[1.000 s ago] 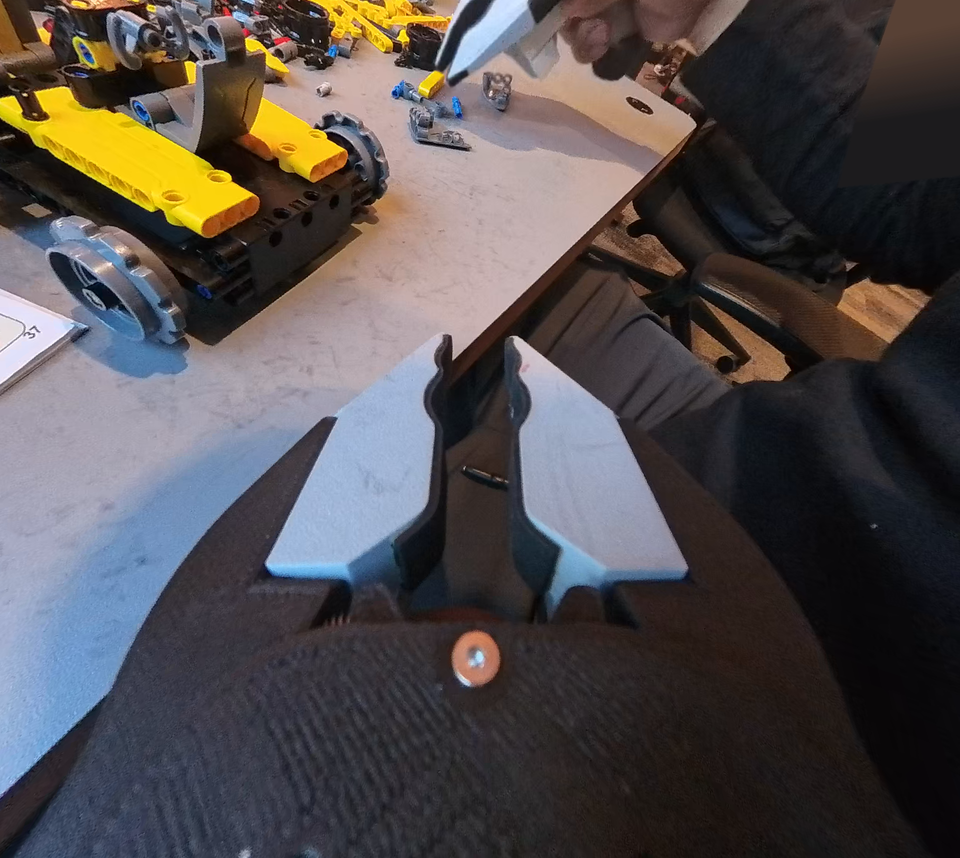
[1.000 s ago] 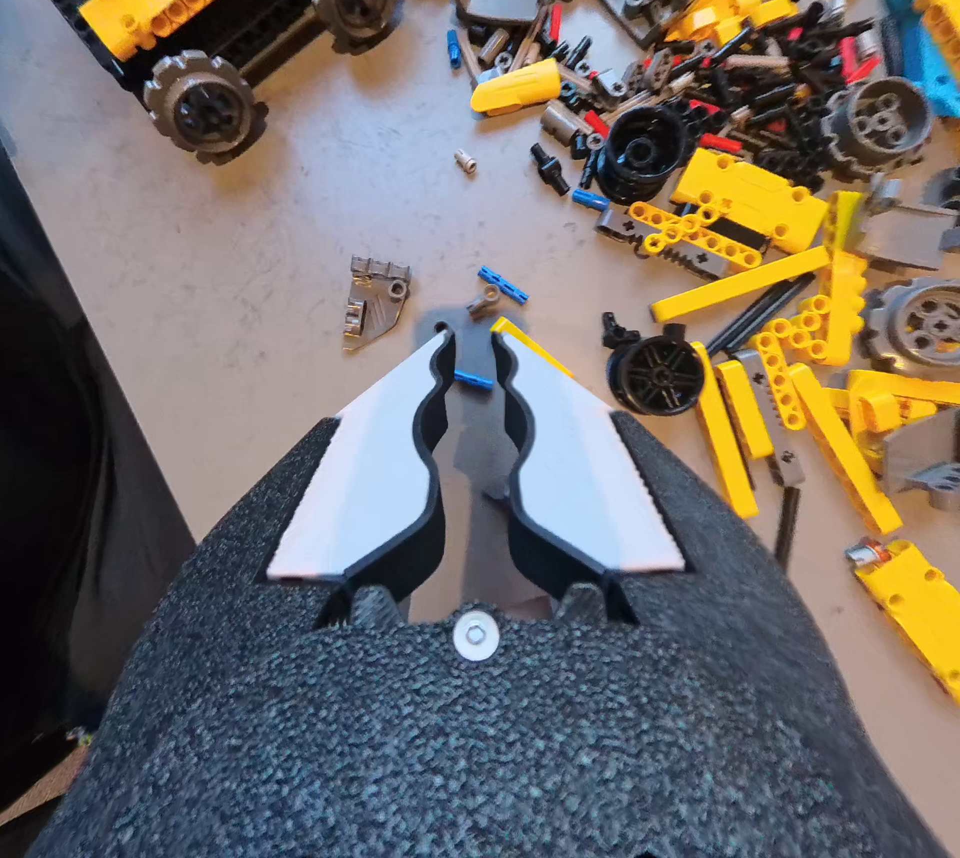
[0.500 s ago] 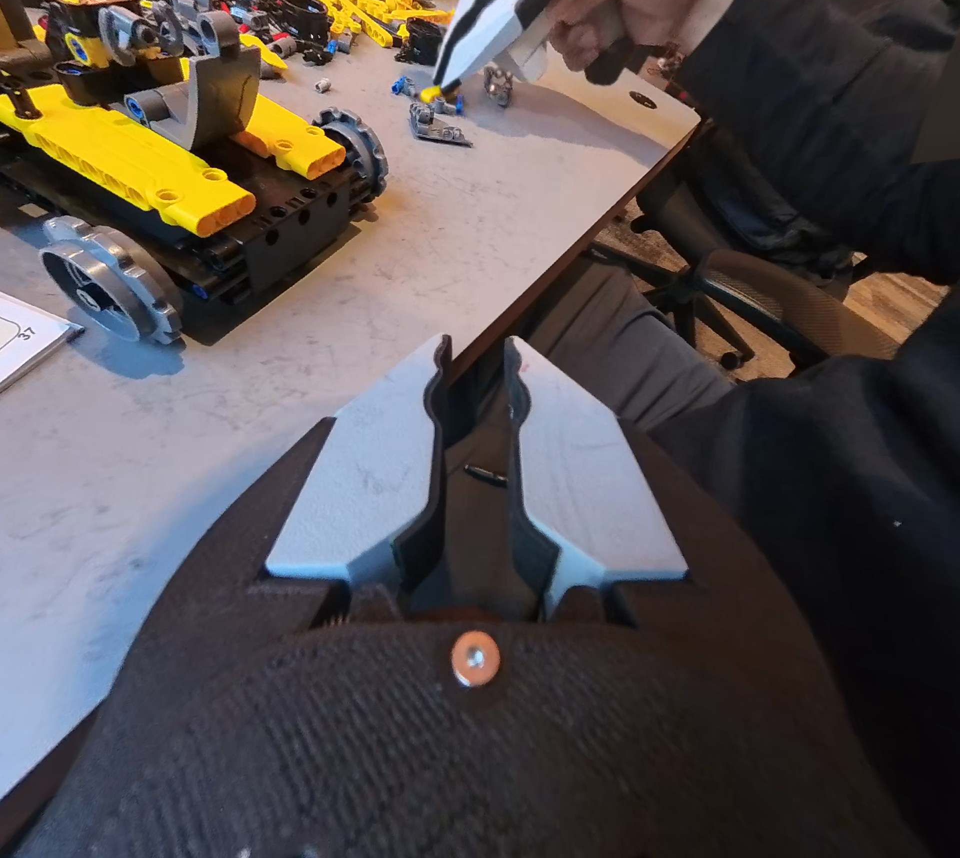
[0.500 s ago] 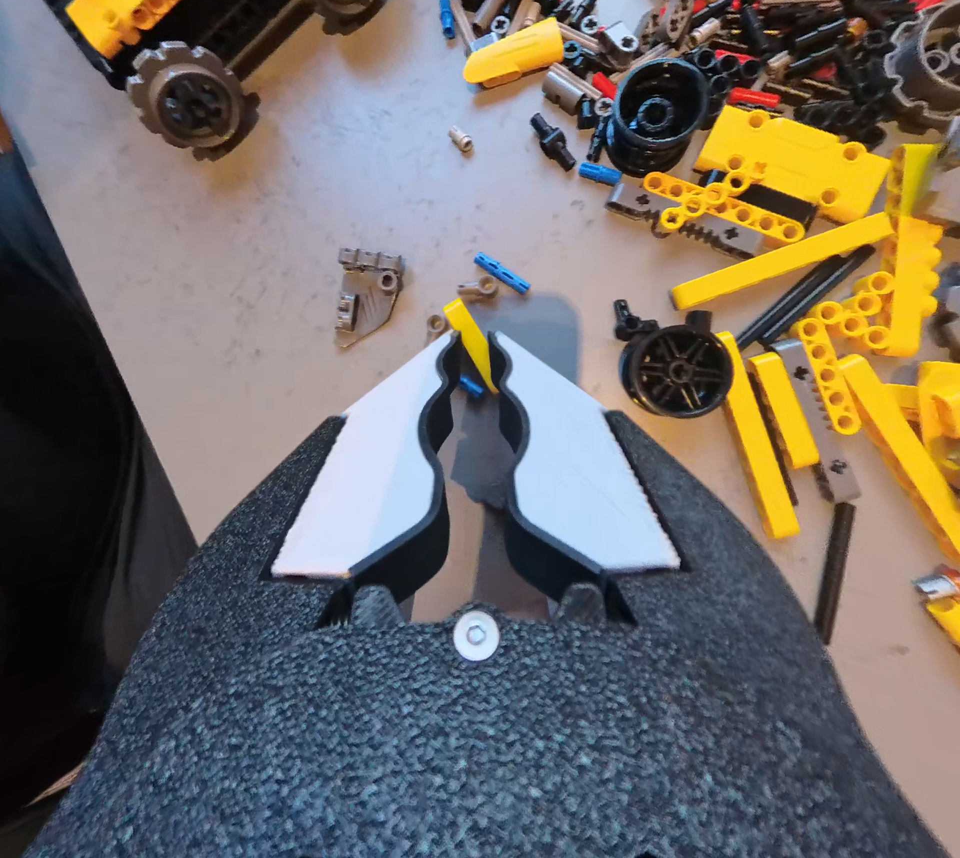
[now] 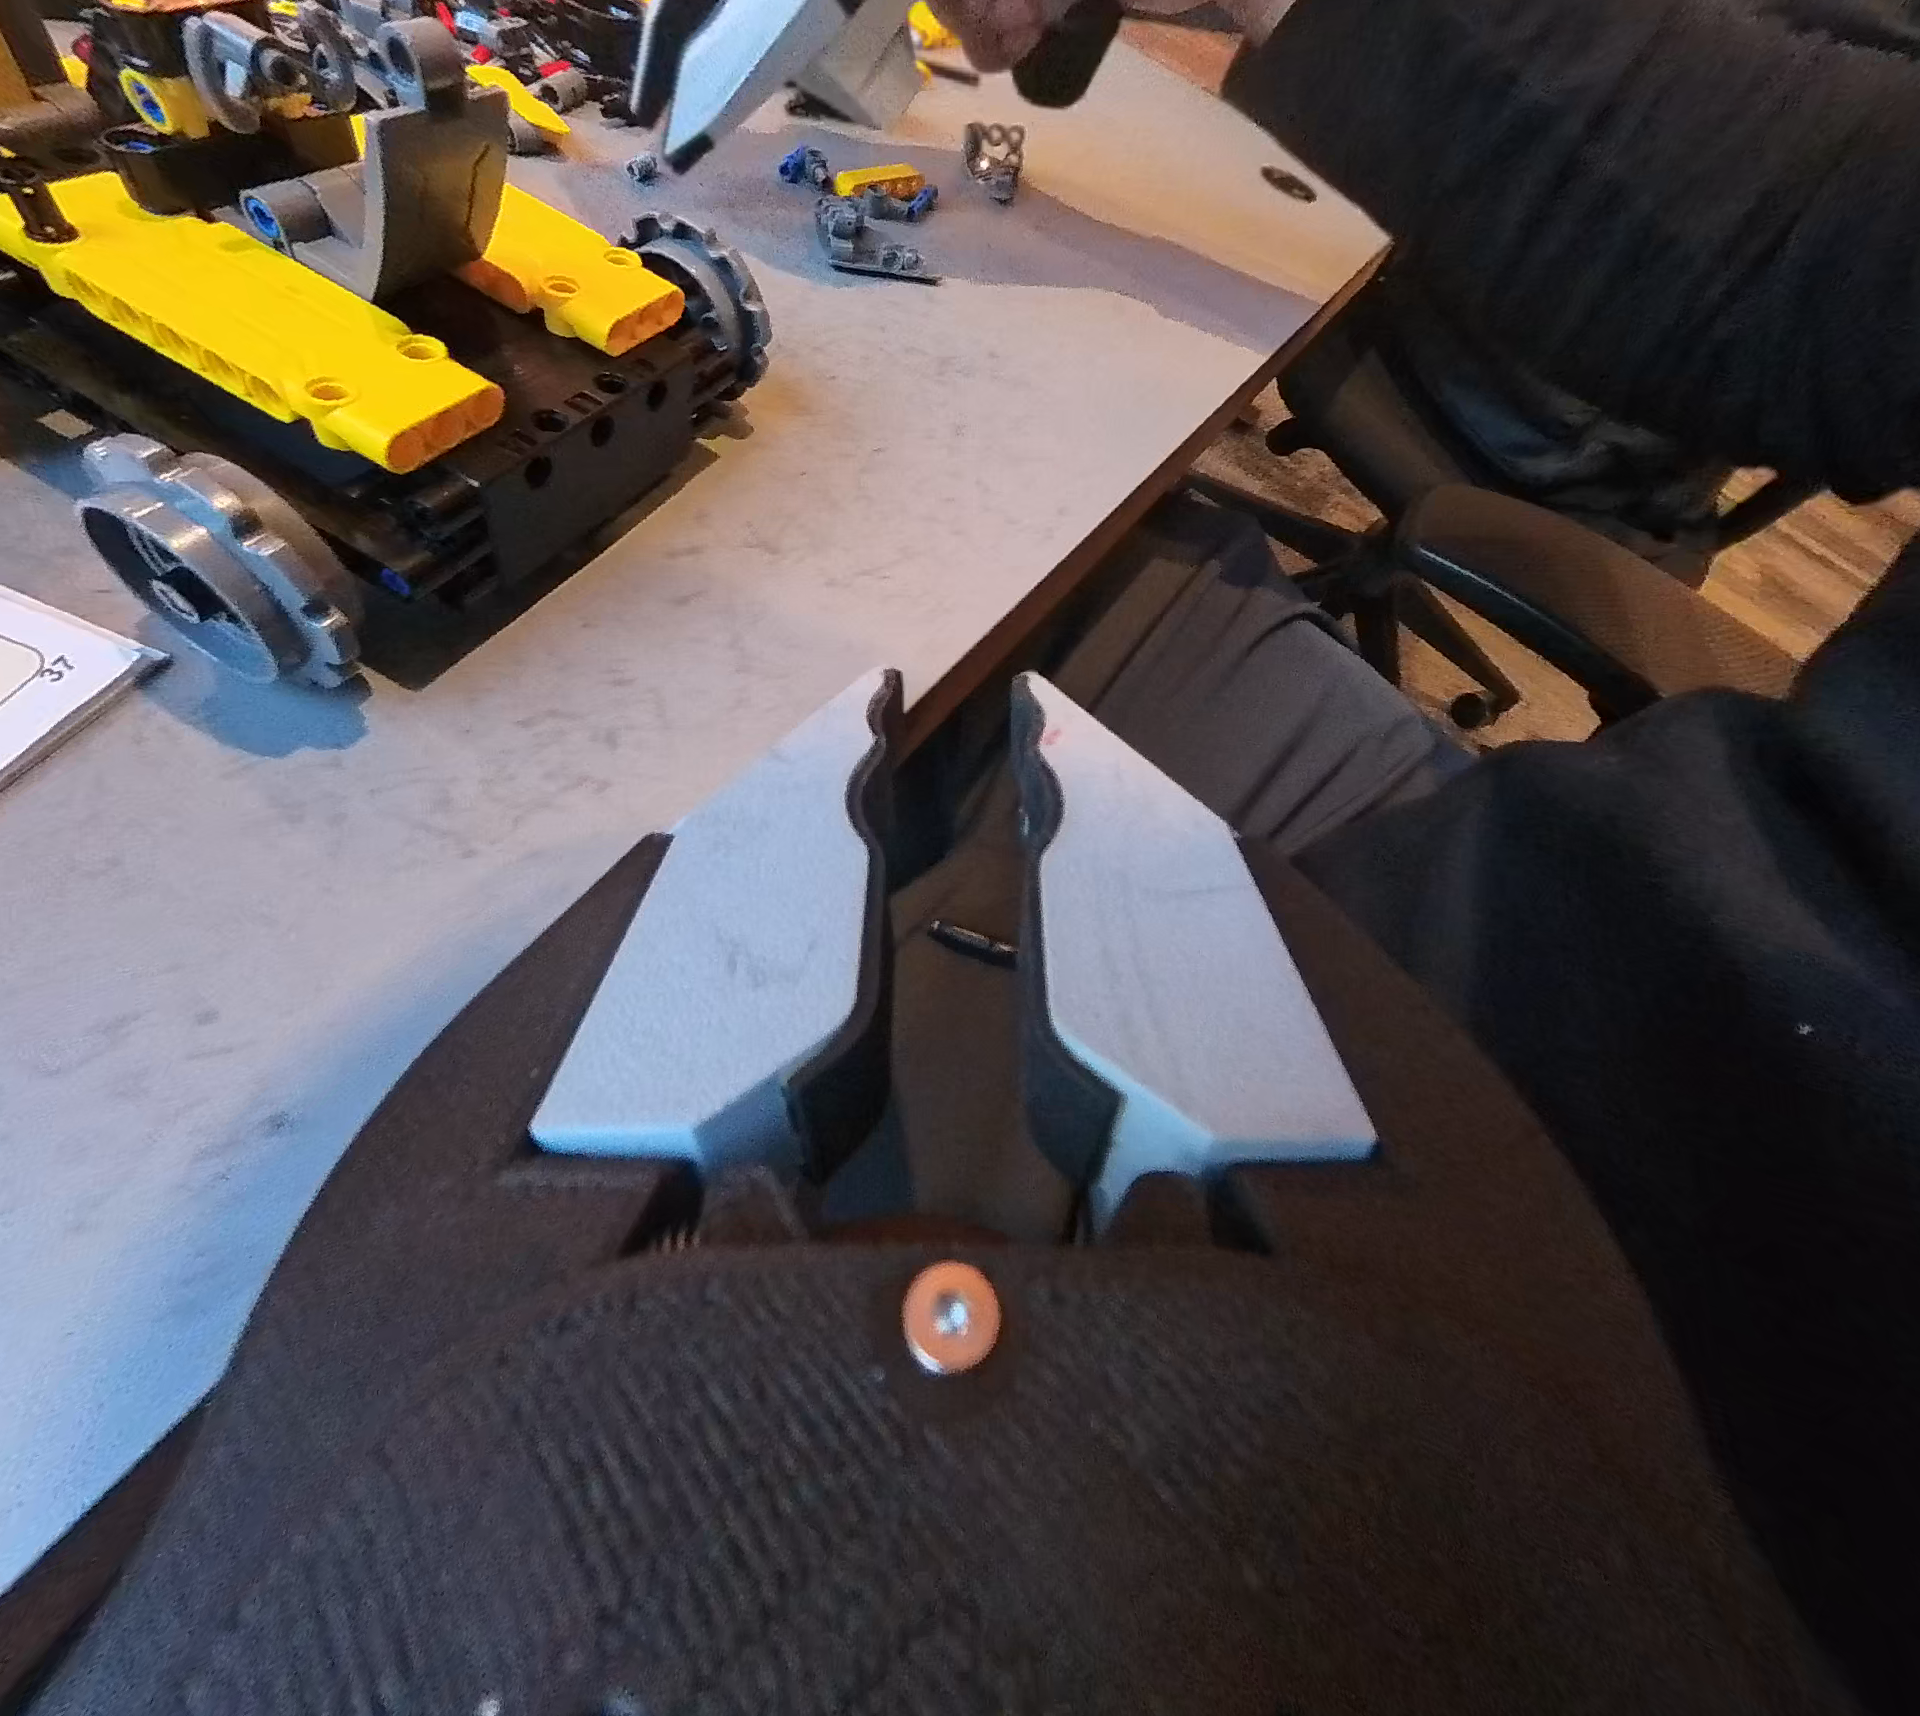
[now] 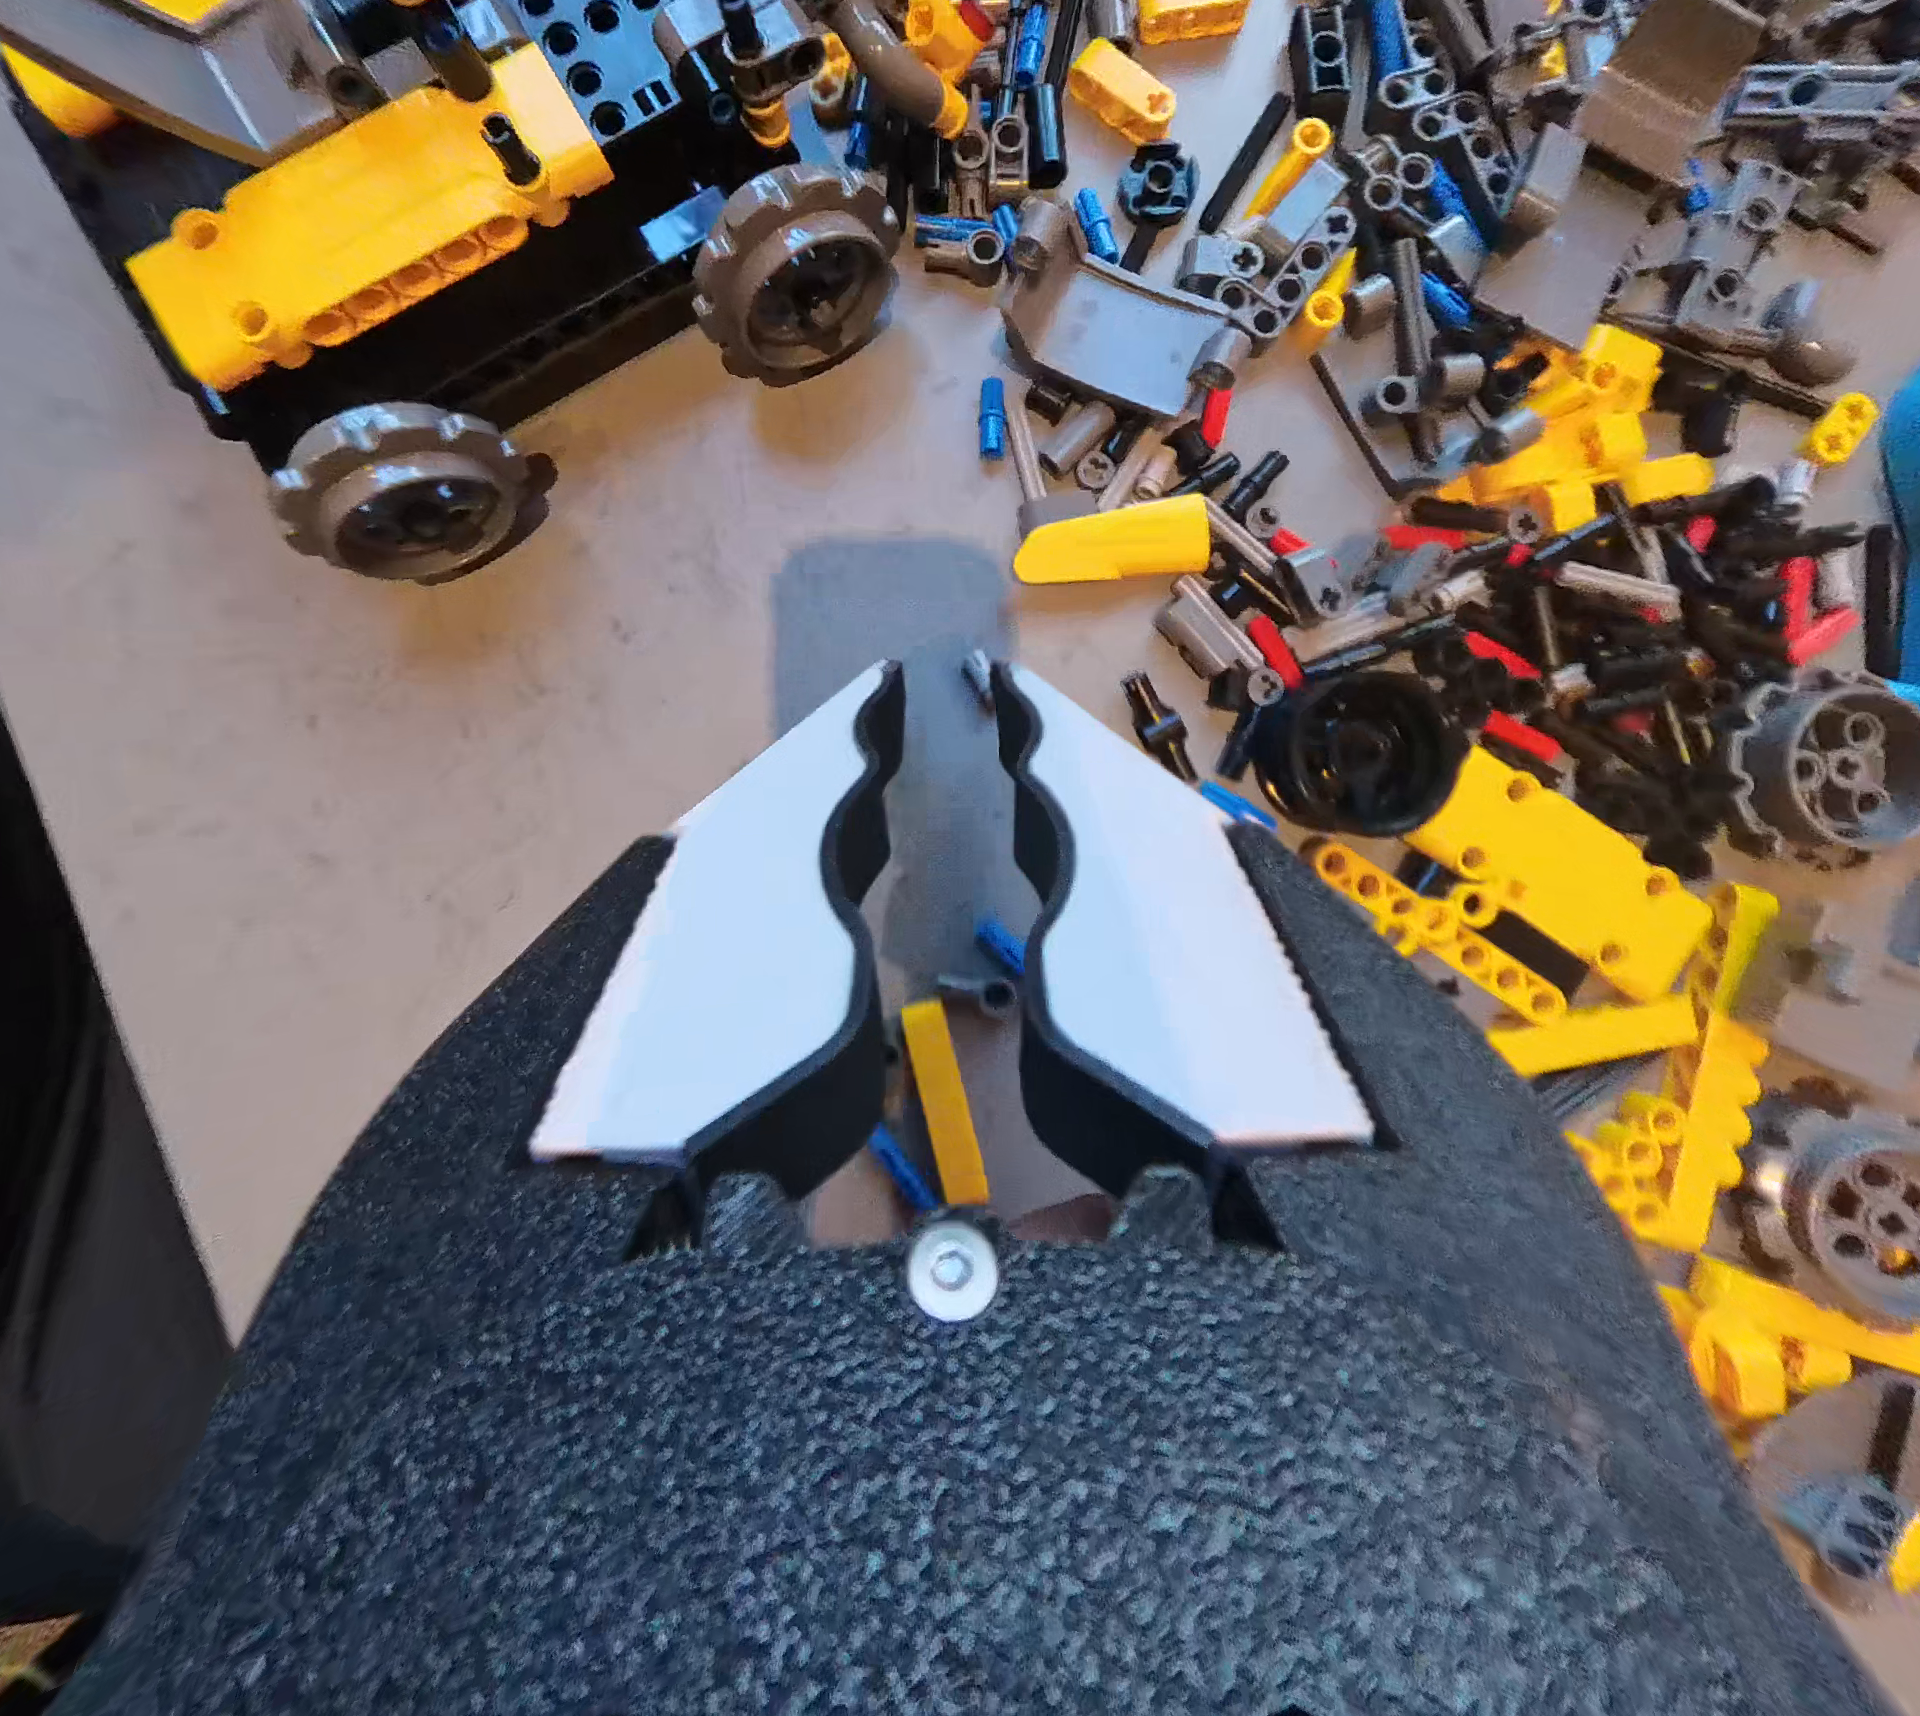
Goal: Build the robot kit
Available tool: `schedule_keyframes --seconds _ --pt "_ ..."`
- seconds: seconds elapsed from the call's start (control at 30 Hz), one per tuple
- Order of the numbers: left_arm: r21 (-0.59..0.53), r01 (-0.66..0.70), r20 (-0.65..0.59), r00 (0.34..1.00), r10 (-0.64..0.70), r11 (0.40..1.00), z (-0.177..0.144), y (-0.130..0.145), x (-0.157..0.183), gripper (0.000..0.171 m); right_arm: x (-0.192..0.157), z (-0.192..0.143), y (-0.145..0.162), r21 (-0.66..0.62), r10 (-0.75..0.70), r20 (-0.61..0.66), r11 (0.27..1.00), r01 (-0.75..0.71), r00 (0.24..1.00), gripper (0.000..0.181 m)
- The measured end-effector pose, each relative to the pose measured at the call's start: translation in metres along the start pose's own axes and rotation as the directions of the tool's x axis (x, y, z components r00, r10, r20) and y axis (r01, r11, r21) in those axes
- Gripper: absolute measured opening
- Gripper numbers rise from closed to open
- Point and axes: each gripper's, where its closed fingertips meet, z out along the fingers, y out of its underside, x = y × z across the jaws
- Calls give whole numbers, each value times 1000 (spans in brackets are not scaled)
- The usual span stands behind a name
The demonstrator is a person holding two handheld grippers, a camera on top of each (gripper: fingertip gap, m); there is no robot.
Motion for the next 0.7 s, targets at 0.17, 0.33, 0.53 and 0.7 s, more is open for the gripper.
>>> schedule_keyframes --seconds 0.17,0.33,0.53,0.7 --pt "11 24 -7 1000 -24 1000 -2 -1 -2 19 14 8 5 -62 -34 -53 998 30 998 6" --pt "10 32 -25 999 -32 999 -1 -2 1 19 31 9 -9 -82 -80 -96 994 72 992 6" --pt "13 34 -16 999 -33 999 -2 -2 -1 19 64 -1 -32 -58 -75 -147 996 67 986 6" --pt "6 23 -21 1000 -23 1000 -1 -1 1 19 72 14 -25 -88 -63 -129 995 52 990 13"
